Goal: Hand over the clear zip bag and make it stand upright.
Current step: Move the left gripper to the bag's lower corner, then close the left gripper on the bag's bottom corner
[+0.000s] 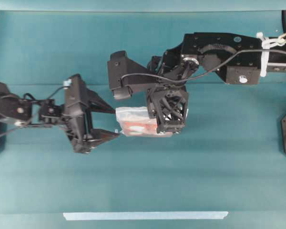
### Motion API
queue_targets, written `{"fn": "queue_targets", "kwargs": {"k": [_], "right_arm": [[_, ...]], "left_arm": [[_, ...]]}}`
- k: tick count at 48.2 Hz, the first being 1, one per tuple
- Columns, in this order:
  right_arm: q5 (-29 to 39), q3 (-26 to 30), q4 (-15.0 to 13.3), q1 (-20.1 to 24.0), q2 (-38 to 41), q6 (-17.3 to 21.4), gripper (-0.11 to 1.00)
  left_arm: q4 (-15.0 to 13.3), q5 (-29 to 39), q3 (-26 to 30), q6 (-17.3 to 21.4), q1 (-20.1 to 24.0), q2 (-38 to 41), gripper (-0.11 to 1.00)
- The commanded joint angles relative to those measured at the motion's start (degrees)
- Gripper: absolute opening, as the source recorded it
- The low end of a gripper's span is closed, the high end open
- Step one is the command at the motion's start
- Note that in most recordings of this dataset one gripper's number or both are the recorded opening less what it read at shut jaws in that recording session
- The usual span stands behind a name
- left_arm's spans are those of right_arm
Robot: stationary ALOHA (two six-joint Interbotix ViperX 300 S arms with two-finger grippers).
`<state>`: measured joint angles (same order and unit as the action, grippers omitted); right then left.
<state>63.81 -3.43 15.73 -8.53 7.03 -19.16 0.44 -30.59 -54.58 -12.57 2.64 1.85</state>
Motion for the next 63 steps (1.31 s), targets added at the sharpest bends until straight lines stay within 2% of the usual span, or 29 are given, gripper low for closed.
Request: {"fn": "queue_targets", "kwargs": {"k": [1,23,45,49,53,63], "right_arm": [[-0.26,0.44,0.0,0.18,-0.62,0.0,0.0],[-0.35,0.26,0.09,0.09,-0.53,0.09,0.0],[-0.35,0.26,0.09,0.18,-0.44,0.26,0.0],[-0.35,0.26,0.0,0.09,-0.44,0.44,0.0],[-0.35,0.26,0.09,0.18,-0.44,0.44,0.0],[-0.35,0.0,0.09,0.18,-0.44,0.44,0.0]], "left_arm": [[0.0,-1.67,2.46,0.09,-0.09,2.02,0.98],[0.0,-1.49,8.7,0.09,-0.62,9.14,0.98],[0.0,-1.67,9.67,0.09,-0.44,9.93,0.95],[0.0,-1.67,9.76,0.18,-0.35,9.93,0.89],[0.0,-1.67,9.58,0.7,-0.35,10.02,0.78],[0.09,-1.76,7.91,2.81,-0.35,10.81,0.26]]}}
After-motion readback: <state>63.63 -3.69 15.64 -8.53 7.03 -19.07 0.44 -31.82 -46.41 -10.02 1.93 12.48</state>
